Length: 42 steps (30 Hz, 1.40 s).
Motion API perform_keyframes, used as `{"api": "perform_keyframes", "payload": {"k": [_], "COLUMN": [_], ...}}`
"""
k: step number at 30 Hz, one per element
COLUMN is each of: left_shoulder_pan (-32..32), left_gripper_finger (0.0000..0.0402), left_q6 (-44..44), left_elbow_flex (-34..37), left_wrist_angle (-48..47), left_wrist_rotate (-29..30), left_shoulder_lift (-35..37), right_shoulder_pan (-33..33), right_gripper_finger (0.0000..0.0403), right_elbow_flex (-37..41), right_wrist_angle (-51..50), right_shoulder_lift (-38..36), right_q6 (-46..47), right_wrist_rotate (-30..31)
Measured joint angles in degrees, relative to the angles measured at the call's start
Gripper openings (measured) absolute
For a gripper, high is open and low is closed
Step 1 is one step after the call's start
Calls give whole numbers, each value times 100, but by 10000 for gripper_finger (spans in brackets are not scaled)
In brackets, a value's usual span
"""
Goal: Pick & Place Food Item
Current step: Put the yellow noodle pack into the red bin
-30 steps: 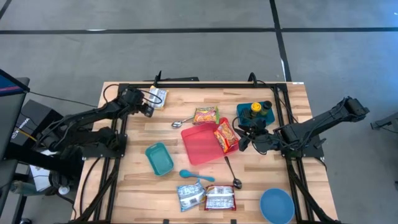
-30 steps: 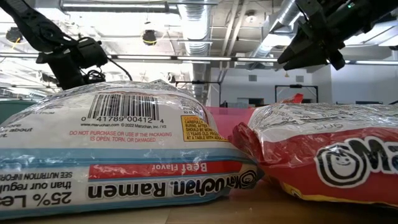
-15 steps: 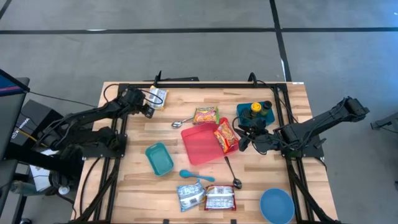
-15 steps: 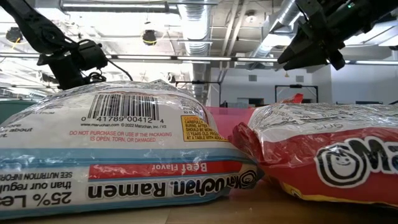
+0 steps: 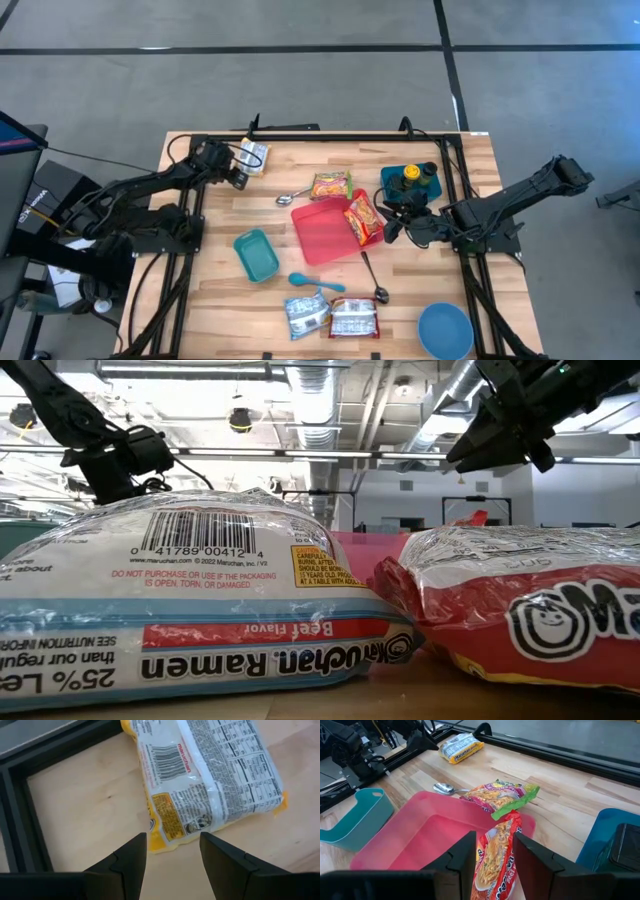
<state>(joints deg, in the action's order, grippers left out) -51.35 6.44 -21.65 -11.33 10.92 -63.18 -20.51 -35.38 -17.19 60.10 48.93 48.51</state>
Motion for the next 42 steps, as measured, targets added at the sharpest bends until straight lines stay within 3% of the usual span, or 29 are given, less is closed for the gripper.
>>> {"api": "perform_keyframes", "payload": {"k": [6, 14, 23, 34, 42], "left_shoulder_pan": [8, 288, 144, 179, 164], "left_gripper_finger": [177, 177, 177, 177, 177], "left_q6": [192, 290, 160, 899, 1189], "left_elbow_flex": [0, 0, -90, -101, -101], "left_wrist_angle": [27, 530, 442, 484, 516], "left_wrist_rotate": [-613, -671, -576, 28, 86], "left_shoulder_lift": [-1, -434, -443, -444, -336], "right_shoulder_pan": [2, 2, 2, 2, 2], "right_gripper_finger": [122, 122, 122, 122, 122], "right_elbow_flex": [0, 0, 0, -2, -2], "right_wrist_angle": [-1, 0, -17, 13, 137], "right_shoulder_lift": [0, 0, 0, 248, 653], "right_q6": [-1, 0, 0, 13, 57], "right_wrist_rotate": [1, 34, 44, 49, -17]}}
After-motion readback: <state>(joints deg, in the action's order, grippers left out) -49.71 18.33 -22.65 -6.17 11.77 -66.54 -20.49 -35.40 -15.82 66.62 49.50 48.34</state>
